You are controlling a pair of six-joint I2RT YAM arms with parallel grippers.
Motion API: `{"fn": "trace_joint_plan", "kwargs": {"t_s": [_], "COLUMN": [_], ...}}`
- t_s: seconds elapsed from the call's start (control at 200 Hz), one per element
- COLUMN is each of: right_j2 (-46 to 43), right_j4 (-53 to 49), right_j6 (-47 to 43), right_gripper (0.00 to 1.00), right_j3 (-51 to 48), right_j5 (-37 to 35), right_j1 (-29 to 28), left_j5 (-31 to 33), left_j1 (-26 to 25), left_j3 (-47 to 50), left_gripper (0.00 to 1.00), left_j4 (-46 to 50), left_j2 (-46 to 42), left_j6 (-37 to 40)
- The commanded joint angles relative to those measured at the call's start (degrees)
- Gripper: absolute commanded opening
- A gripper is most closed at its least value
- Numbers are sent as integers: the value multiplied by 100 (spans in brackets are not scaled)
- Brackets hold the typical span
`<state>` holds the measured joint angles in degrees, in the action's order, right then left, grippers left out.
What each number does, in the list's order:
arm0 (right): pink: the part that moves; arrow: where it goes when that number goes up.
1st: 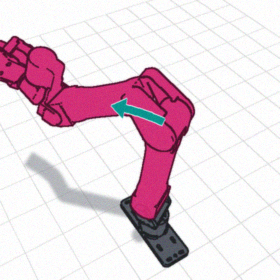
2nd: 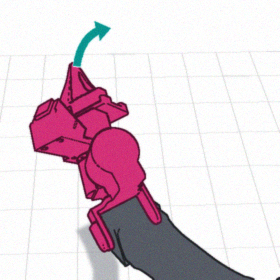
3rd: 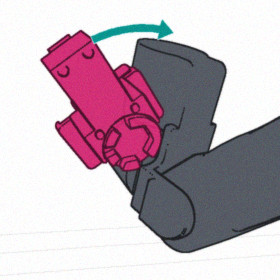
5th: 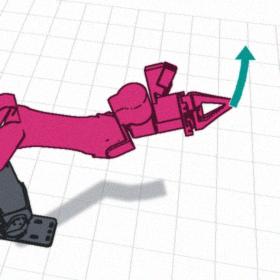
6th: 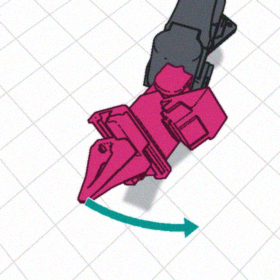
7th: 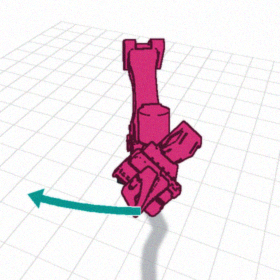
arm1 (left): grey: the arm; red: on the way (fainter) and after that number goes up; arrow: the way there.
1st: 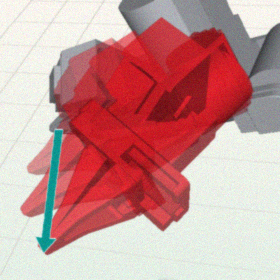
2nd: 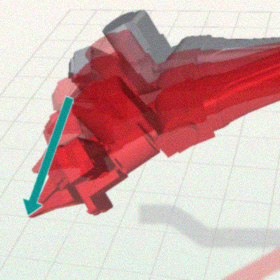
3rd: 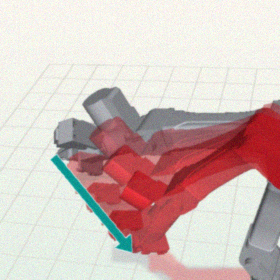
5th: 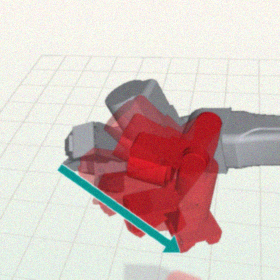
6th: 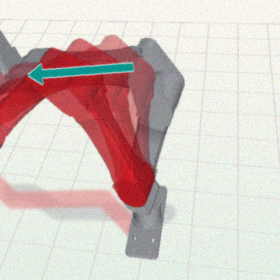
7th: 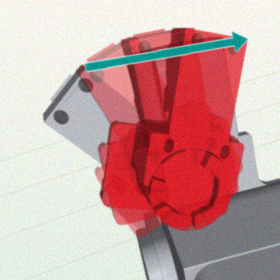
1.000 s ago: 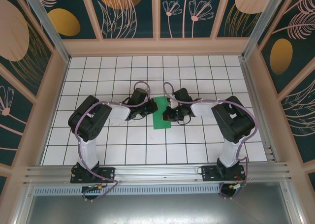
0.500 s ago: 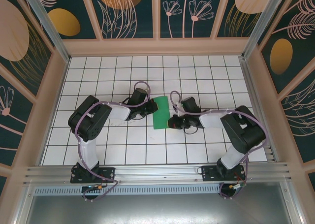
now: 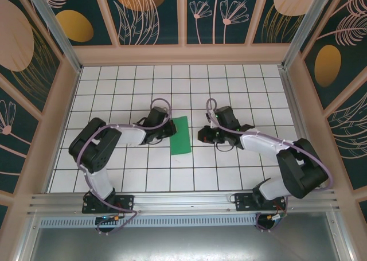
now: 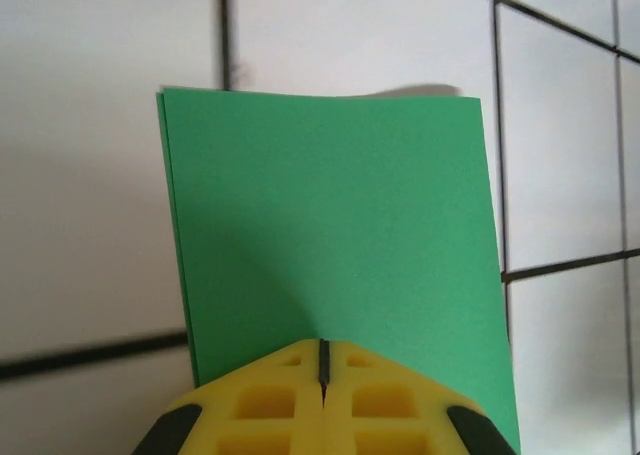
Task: Fold a paper plane with a square sheet of paper (pick it up from the middle)
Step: Fold the square sheet of paper in half at the center of the table.
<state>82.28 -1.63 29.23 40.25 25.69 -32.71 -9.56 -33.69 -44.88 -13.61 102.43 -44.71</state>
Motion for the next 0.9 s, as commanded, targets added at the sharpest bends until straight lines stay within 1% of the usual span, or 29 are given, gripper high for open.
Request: {"fn": "trace_joint_plan", "kwargs": {"t_s": [0.0,0.075,0.17,0.32,0.4,0.5,0.706,0.896], "right_j2": [393,732,1228,1888,2142,2264,2514,2575], "right_j4": [256,444,537,697,645,555,367,357], "right_j6": [161,222,206,241,248,237,91,126], "right_gripper": [0,0,0,0,0,0,0,0], "right_j3": [328,546,873,1283,1425,1420,1401,1434], "right_j5": [45,141,206,412,376,289,268,252], "right_j1": [-93,-244,-473,-688,-746,-753,-754,-754], "left_j5": [419,358,201,-109,-174,-191,-464,-733], "left_j1": [66,69,65,69,65,76,75,73], "left_j3": [530,708,806,648,465,304,164,16], "left_gripper": [0,0,0,0,0,0,0,0], "left_j4": [1301,1220,1022,705,715,756,394,193], "left_j2": [-283,-644,-891,-944,-901,-946,-1111,-839], "left_j6": [168,106,43,14,37,68,36,20]}}
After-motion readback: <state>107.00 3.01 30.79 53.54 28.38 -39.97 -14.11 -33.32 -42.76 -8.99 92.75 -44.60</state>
